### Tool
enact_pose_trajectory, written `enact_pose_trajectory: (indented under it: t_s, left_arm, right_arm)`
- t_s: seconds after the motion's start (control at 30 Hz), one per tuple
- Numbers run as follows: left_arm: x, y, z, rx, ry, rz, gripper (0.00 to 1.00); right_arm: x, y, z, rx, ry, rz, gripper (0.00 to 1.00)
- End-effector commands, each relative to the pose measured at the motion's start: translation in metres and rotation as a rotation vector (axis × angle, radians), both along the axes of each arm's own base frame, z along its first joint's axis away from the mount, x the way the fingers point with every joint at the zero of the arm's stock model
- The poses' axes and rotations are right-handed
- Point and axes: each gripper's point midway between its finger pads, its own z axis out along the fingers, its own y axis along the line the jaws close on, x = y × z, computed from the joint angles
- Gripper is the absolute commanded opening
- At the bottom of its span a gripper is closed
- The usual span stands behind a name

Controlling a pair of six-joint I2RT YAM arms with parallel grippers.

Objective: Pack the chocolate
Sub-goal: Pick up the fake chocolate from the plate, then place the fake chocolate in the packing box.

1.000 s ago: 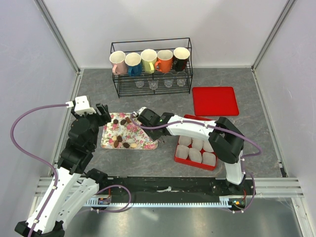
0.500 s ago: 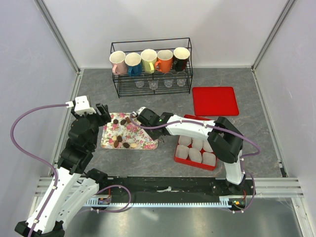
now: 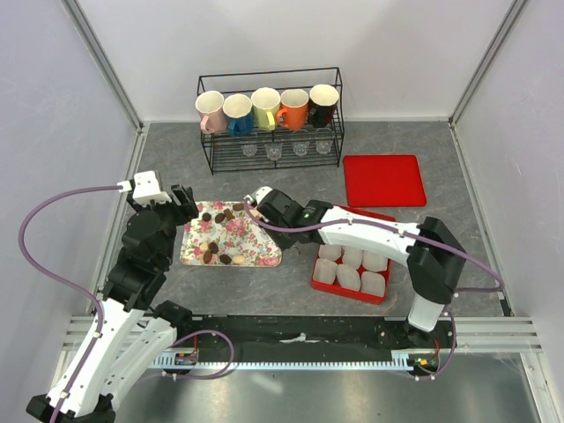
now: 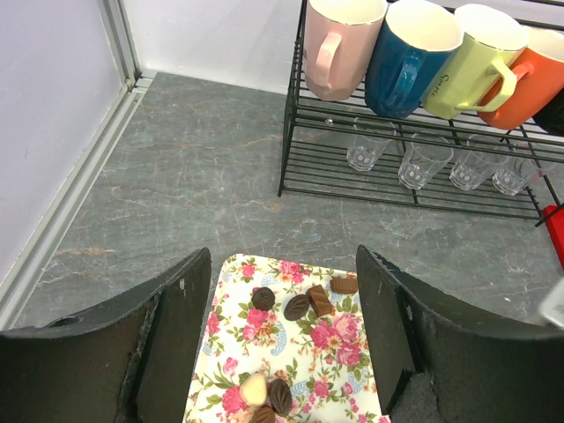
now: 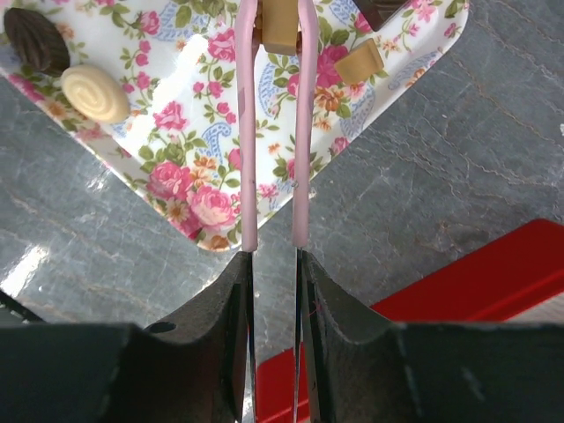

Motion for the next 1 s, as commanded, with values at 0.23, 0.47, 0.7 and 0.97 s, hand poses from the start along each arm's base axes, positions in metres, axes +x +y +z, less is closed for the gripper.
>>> enact_pose_trajectory:
  t_s: [0.23,0.47,0.7,0.97]
  left_arm:
    - [0.001,-0.002,0.005,-0.029,-0.025,-0.002,0.74]
    - [0.001,-0.002,0.005,-0.030,-0.024,-0.005,0.73]
    - [0.003,-0.002,0.003,-0.026,-0.017,-0.002,0.73]
    - [0.003,-0.003,0.002,-0.024,-0.013,-0.004,0.73]
  right_arm:
    - [-0.027,-0.072,0.051,0.066,0.003,-0.142,0.07]
    - [-0.051,-0.127,0.042,0.050,0.073,-0.265,0.07]
    - [-0.069,-0.165,0.036,0.042,0.121,-0.342,0.08]
    - [-0.076,-0.178,0.011,-0.010,0.197,-0.371,0.09]
